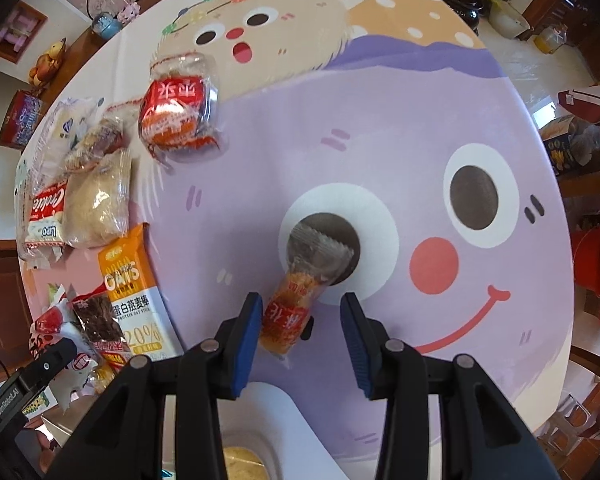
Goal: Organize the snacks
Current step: 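Grasp the red-and-white bread packet with the left tool while the right tool grasps the orange sausage, then carry both items over the white tray and open both tools to release them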
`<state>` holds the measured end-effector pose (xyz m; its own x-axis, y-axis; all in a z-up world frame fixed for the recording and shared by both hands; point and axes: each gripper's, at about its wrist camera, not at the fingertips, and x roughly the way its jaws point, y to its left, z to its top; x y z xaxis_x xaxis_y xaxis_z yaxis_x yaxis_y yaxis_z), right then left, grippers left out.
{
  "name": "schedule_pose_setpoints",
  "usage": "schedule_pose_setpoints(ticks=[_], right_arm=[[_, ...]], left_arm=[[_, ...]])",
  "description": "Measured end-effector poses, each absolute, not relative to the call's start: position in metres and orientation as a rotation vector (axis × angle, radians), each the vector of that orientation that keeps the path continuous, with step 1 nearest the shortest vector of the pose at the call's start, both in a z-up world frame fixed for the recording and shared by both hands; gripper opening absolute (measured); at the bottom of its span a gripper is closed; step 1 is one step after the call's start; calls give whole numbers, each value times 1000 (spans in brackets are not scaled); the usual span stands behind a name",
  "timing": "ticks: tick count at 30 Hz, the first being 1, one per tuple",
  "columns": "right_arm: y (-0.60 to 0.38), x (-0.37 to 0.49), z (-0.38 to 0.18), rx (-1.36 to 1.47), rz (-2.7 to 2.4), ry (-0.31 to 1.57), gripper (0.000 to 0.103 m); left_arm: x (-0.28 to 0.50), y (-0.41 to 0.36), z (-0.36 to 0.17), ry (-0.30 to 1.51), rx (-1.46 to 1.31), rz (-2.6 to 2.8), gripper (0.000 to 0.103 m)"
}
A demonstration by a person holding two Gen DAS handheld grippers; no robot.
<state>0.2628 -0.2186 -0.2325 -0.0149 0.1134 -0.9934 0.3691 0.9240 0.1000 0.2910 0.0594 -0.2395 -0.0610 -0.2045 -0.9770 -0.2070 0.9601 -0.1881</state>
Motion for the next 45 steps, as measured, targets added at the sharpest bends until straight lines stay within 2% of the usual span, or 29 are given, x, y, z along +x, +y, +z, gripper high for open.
schedule_pose_setpoints(ticks=[1,3,5,8,14,24,30,37,45], right_arm=[[-218,261,-235,381,-212,1588,34],[-219,260,-237,372,-210,1583,30],[-217,256,-239,360,-213,1574,22],[-215,252,-240,354,-195,1566,22],[-201,238,-235,335,-161,1547,22],[-183,221,-179,202,-169,1377,21],[-181,221,-114,117,-172,1227,21],[-163,217,-57,39,-119,1084,22],[-139,169,-15,-4,-32,995,22]], left_arm=[[291,59,-241,1643,-323,-2,72],[289,61,-242,1640,-333,-1,71],[288,62,-243,1635,-352,-2,61],[287,69,-243,1613,-371,-2,50],[287,73,-232,1553,-343,-14,40],[275,79,-177,1383,-305,-31,39],[256,77,-130,1266,-282,-44,39],[218,70,-65,1115,-226,-81,39],[158,67,-19,1012,-177,-103,39]])
